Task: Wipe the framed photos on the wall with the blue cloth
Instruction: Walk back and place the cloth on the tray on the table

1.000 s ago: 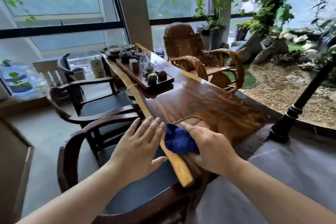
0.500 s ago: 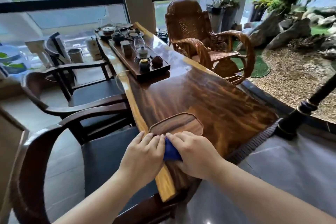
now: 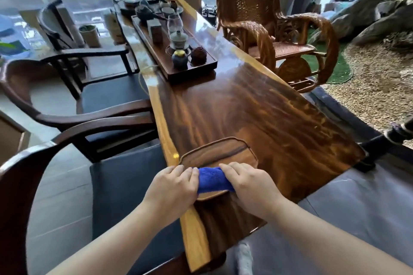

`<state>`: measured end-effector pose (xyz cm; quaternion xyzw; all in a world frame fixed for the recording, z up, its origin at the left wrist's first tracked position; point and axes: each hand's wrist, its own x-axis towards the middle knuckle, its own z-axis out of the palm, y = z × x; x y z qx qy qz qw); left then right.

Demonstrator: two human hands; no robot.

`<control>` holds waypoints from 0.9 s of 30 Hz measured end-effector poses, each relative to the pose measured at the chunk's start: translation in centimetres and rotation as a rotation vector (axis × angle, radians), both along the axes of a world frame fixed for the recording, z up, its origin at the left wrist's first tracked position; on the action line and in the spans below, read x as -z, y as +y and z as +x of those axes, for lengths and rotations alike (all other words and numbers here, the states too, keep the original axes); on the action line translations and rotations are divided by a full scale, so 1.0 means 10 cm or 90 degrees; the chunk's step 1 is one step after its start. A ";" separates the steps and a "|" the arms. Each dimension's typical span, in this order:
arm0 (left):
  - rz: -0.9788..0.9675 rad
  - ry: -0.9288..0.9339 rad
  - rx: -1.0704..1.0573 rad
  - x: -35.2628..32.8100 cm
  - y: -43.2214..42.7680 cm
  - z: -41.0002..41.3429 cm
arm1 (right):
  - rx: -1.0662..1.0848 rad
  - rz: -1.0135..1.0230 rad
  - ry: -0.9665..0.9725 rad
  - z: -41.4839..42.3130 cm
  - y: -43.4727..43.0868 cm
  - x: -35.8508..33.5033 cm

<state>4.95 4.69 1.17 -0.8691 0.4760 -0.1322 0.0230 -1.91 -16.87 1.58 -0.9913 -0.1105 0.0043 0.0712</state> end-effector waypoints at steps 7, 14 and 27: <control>0.051 0.107 -0.089 0.36 -0.34 0.27 | -0.096 0.023 0.047 0.53 -0.44 0.38; 0.029 0.089 -0.199 0.61 -0.65 0.69 | -0.167 0.085 -0.053 1.19 -0.75 0.63; 0.156 0.290 -0.373 1.26 -0.86 0.22 | -0.261 -0.039 0.155 1.14 -0.98 1.32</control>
